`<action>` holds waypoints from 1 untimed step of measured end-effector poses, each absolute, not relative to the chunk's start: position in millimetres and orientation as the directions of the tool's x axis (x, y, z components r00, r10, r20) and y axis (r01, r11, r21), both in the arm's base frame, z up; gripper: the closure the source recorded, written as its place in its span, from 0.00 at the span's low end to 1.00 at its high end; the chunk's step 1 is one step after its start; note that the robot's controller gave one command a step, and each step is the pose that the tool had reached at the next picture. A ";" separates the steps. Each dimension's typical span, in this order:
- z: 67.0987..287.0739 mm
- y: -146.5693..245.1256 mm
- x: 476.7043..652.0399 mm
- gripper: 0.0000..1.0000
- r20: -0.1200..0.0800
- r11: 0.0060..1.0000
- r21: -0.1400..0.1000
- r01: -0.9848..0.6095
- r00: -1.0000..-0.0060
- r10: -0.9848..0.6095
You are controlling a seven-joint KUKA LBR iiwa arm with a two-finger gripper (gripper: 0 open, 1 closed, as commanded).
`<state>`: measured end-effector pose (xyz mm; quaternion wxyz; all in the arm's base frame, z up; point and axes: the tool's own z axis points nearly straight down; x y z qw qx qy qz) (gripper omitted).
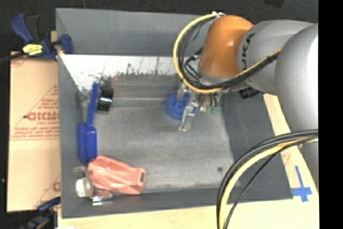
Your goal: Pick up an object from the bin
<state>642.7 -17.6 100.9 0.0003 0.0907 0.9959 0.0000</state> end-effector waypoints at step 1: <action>71.7 -35.3 643.4 0.00 -0.016 0.859 0.000 0.512 -0.859 0.512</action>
Offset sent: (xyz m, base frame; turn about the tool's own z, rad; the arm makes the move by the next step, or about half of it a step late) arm 0.0035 -0.0085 -0.0309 0.2341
